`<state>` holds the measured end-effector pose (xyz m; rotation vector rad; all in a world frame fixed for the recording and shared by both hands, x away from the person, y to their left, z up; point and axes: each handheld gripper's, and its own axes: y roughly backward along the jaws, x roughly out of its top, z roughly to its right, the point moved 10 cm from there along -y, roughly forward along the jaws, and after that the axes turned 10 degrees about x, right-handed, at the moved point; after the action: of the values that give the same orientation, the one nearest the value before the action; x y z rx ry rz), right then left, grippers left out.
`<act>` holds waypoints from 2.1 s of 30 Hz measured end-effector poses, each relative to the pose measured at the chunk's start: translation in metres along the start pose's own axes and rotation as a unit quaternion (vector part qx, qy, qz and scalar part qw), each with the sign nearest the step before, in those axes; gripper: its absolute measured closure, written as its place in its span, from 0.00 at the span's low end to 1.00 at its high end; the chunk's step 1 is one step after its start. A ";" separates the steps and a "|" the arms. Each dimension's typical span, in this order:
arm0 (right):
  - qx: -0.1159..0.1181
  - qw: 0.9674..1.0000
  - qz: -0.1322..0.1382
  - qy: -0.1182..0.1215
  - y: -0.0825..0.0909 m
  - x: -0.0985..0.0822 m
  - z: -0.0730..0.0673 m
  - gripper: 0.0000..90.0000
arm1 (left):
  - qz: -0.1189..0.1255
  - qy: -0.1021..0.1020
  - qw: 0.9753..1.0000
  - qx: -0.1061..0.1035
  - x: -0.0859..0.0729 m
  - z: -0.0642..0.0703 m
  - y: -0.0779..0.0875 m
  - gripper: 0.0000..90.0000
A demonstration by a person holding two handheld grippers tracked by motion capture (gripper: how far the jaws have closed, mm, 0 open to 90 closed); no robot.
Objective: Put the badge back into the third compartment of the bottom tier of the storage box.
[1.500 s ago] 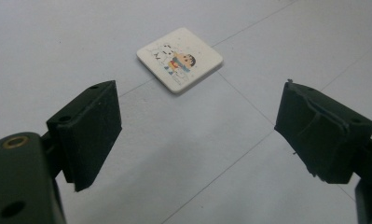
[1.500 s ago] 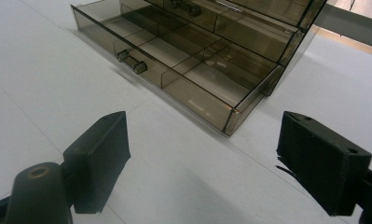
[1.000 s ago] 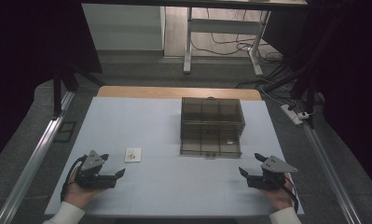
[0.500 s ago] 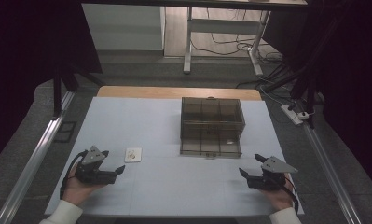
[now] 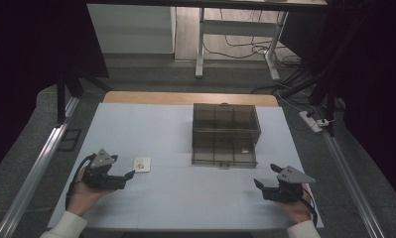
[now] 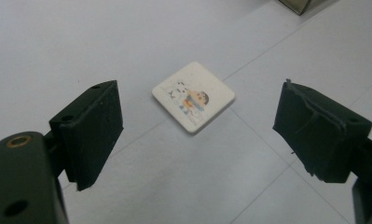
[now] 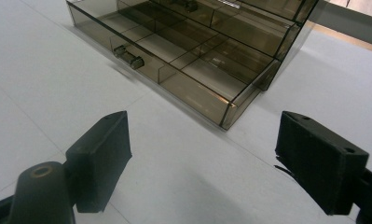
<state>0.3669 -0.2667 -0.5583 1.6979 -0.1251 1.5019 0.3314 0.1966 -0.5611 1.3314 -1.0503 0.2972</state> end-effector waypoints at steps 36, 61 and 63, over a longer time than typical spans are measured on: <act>0.009 1.000 -0.008 -0.003 -0.005 -0.002 -0.003 0.20 | -0.037 -0.041 0.998 -0.007 0.028 -0.016 -0.047 0.18; 0.013 1.000 -0.015 -0.003 -0.006 -0.004 -0.003 0.21 | -0.118 -0.122 0.981 -0.092 0.019 -0.007 -0.081 0.18; 0.013 1.000 -0.016 -0.003 -0.006 -0.005 -0.003 0.21 | -0.121 -0.131 0.979 -0.101 0.019 -0.005 -0.083 0.18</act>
<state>0.3667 -0.2630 -0.5654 1.7171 -0.0829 1.4808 0.4034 0.1709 -0.5992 1.3186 -1.0911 -0.1695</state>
